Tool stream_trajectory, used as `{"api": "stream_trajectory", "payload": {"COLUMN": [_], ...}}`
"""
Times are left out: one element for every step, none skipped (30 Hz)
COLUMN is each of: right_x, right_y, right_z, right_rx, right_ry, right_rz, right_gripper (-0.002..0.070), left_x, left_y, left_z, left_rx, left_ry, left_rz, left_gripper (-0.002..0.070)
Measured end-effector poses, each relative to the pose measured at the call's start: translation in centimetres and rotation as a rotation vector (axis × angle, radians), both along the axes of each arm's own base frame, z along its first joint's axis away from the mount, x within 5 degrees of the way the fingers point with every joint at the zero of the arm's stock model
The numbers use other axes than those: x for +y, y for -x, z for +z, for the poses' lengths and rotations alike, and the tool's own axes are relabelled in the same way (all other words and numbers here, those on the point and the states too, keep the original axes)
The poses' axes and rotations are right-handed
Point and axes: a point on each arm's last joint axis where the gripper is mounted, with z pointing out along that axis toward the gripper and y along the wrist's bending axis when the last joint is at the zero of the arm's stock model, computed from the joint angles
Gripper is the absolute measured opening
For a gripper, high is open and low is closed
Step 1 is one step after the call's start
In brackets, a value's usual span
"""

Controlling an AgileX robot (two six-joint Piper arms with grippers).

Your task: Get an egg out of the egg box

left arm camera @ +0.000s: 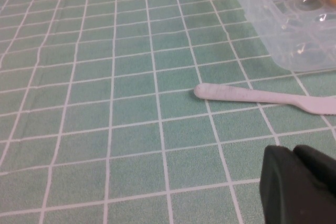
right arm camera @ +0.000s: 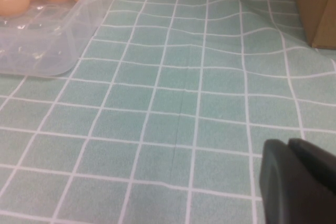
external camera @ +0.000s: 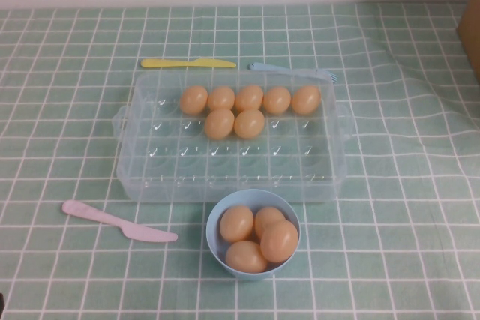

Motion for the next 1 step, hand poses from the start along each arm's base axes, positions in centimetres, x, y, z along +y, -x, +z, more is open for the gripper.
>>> {"api": "stream_trajectory", "payload": {"right_x": [0.0], "right_y": [0.0], "right_z": [0.0], "right_rx": [0.0], "right_ry": [0.0], "right_rz": [0.0], "right_gripper": [-0.0018], "left_x": [0.0], "left_y": [0.0], "left_z": [0.0], "left_rx": [0.0], "left_ry": [0.0], "left_rz": [0.0], "left_gripper": [-0.0004]}}
